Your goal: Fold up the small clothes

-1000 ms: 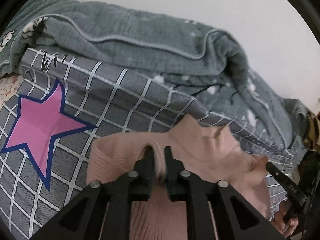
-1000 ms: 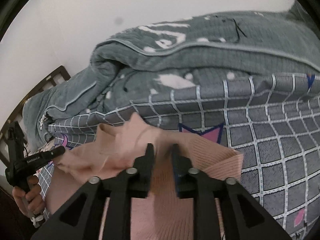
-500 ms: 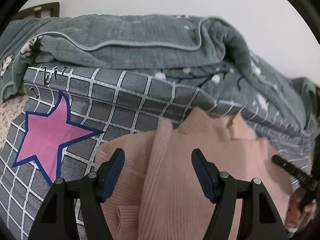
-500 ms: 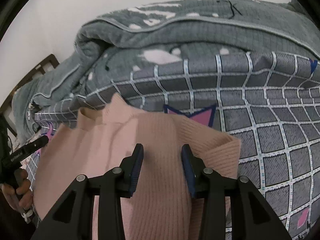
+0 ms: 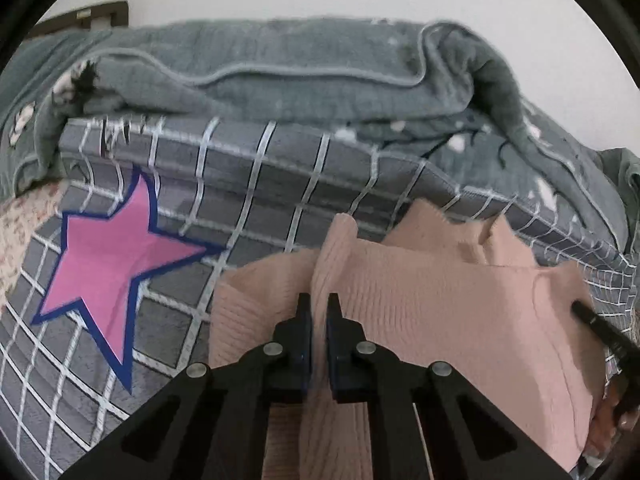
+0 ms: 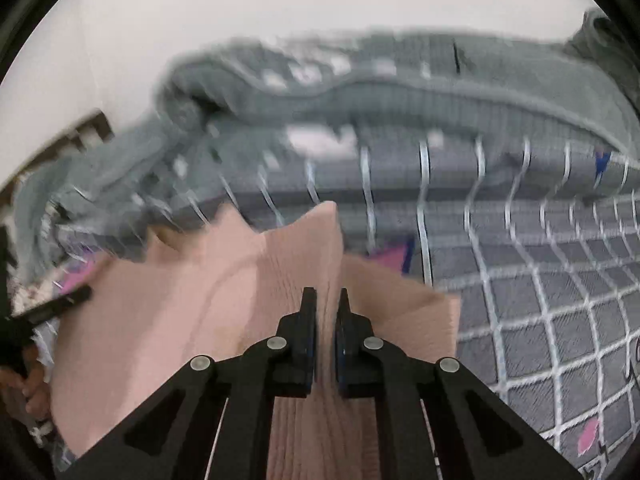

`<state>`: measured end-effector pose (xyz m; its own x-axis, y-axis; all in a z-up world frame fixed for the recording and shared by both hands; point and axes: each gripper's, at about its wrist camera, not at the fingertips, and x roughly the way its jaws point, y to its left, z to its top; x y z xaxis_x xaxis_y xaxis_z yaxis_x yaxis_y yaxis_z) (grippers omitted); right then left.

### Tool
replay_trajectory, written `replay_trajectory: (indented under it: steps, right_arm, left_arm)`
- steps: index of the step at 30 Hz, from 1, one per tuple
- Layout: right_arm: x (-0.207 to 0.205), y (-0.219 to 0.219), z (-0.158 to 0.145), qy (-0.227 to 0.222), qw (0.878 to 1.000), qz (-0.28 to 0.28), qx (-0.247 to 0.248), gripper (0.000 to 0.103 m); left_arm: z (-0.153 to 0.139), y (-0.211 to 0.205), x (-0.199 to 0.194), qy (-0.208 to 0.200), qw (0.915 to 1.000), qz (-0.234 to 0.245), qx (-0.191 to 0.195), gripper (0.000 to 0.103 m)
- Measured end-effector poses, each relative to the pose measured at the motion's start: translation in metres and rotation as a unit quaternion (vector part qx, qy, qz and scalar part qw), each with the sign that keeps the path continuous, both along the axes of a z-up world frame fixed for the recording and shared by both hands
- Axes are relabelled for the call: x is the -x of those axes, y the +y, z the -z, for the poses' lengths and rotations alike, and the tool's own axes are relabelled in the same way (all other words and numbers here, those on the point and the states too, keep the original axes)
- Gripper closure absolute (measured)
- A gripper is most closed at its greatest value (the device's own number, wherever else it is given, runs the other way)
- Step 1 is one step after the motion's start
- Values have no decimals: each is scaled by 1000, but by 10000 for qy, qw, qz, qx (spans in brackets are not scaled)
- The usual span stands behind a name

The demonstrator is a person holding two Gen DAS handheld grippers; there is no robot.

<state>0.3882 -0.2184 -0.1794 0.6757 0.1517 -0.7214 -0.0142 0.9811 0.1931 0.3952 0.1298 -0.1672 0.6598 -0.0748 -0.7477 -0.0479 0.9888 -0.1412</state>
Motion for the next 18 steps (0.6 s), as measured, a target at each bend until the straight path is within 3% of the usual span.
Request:
replay_trajectory:
  steps: [3, 5, 6, 7, 9, 11, 13, 18]
  right_arm:
    - [-5, 0, 4, 223, 9997, 21, 29, 93]
    - [0, -1, -4, 33, 9999, 79, 110, 82]
    - [1, -1, -6, -9, 9998, 110, 152, 70]
    - [4, -2, -9, -49, 9998, 122, 163, 62]
    - [7, -6, -18, -77, 9999, 102, 42, 60]
    - [12, -12, -28, -92, 9998, 126, -96, 57]
    - [20, -18, -41, -134, 9996, 116, -228, 44]
    - [49, -20, -51, -95, 9999, 97, 8, 35]
  left_arm:
    - [7, -2, -4, 142, 9998, -23, -154, 92]
    - [4, -4, -5, 134, 9997, 71, -188, 90]
    - [2, -6, -6, 135, 9997, 100, -176, 87]
    - [0, -6, -5, 130, 9997, 138, -130, 80]
    - [-5, -3, -2, 90, 9997, 208, 24, 65]
    - [-14, 0, 4, -21, 9996, 269, 126, 38]
    - [-22, 2, 11, -140, 9995, 263, 126, 37]
    - [-27, 16, 36, -81, 9994, 169, 299, 36]
